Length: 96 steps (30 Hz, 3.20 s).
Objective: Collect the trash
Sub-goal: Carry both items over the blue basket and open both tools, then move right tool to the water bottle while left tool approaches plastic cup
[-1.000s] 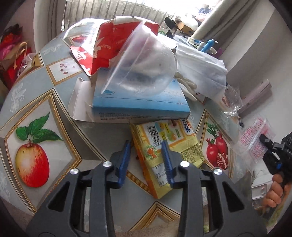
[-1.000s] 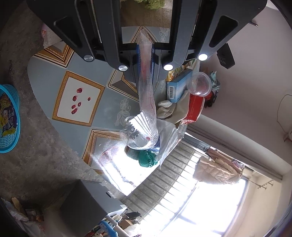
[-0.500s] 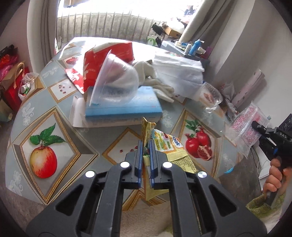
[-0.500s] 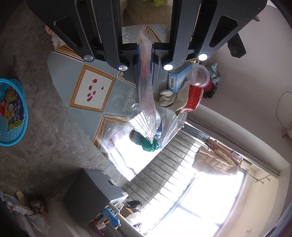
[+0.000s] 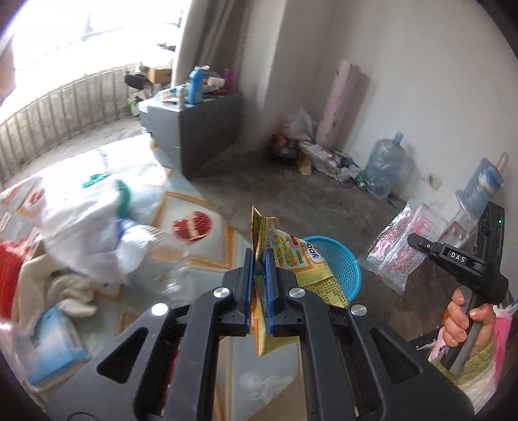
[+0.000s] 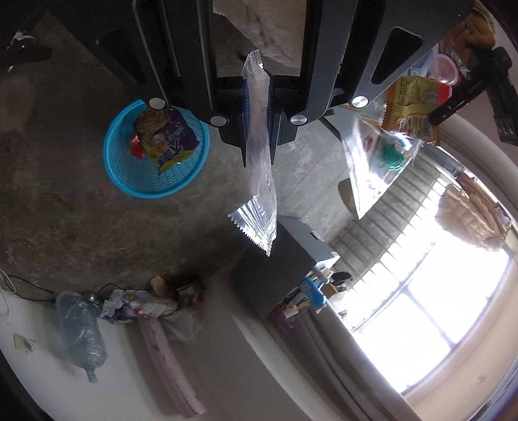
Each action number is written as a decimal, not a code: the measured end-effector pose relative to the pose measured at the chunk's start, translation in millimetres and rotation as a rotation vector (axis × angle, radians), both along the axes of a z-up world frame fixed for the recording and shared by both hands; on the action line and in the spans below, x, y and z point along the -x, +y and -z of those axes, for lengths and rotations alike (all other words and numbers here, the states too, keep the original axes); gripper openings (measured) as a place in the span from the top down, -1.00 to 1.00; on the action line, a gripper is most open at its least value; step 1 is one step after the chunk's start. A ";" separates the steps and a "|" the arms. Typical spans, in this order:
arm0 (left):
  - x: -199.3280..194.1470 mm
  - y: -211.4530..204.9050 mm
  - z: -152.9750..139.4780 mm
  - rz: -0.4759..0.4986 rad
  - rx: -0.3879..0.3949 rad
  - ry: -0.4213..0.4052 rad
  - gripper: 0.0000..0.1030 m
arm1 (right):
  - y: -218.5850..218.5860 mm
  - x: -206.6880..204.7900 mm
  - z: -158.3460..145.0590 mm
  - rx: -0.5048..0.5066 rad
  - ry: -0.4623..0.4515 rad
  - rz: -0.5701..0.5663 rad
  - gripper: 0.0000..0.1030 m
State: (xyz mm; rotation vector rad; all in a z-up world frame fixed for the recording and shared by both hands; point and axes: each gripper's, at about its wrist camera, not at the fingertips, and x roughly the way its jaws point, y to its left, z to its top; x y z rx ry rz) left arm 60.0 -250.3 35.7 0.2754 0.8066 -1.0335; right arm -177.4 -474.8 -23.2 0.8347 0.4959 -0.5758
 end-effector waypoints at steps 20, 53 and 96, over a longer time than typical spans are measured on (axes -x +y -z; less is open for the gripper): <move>15.0 -310.2 206.6 0.172 -0.411 0.177 0.20 | -160.2 -43.4 225.5 -0.326 0.334 0.158 0.02; -1.3 15.1 -5.9 -0.135 0.097 0.181 -0.83 | 80.7 -67.7 -24.6 0.518 0.358 -0.012 -0.88; -83.9 300.0 24.1 -0.574 0.169 -0.067 -0.23 | 155.2 -307.7 -28.7 -0.061 -0.056 -0.734 -0.55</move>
